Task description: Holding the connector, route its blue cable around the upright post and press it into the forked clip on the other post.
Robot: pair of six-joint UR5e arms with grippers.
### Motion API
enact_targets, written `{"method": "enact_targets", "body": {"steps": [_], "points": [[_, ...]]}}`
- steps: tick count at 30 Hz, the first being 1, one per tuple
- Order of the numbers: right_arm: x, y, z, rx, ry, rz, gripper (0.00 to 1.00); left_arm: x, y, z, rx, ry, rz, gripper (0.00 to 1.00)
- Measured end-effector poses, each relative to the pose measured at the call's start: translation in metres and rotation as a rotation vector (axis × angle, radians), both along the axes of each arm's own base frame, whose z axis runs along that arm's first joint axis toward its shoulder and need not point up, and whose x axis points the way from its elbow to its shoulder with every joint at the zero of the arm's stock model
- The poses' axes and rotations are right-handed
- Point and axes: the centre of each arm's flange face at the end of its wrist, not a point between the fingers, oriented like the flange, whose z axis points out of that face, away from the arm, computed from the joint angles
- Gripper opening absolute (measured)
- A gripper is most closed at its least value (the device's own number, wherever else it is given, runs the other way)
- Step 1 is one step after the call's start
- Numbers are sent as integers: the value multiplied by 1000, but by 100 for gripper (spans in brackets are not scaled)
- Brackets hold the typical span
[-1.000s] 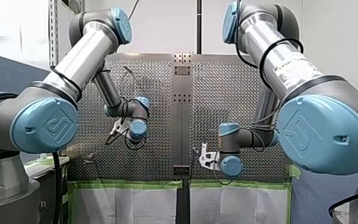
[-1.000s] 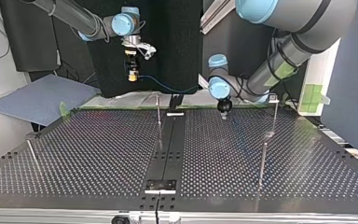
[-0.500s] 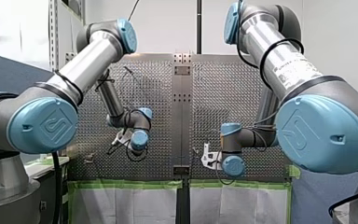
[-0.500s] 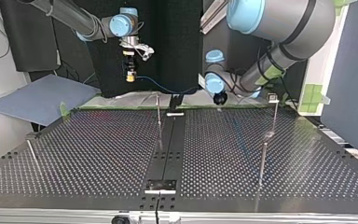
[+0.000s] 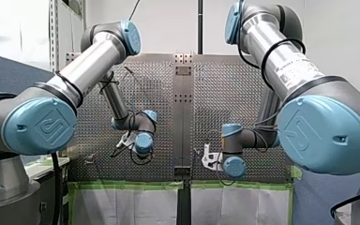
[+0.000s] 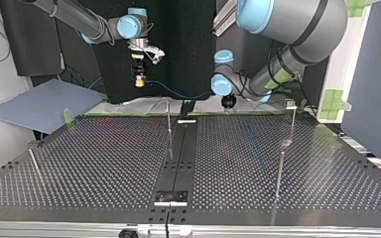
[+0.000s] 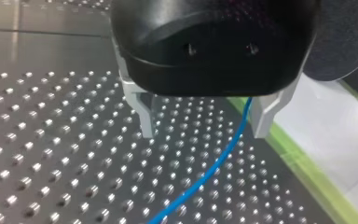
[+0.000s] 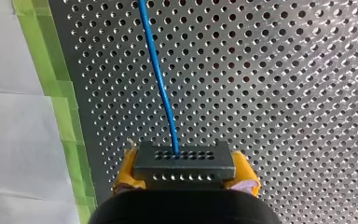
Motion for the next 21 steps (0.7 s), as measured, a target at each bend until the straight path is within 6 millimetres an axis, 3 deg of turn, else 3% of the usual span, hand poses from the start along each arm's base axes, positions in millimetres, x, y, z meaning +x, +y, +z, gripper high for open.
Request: {"method": "enact_targets", "body": {"steps": [9, 21], "points": [[-2, -2, 0, 0, -6, -6, 0, -19, -2, -38, 52, 84, 24, 100], [1, -2, 1, -4, -27, 15, 0, -28, -25, -47, -13, 87, -52, 100]]}}
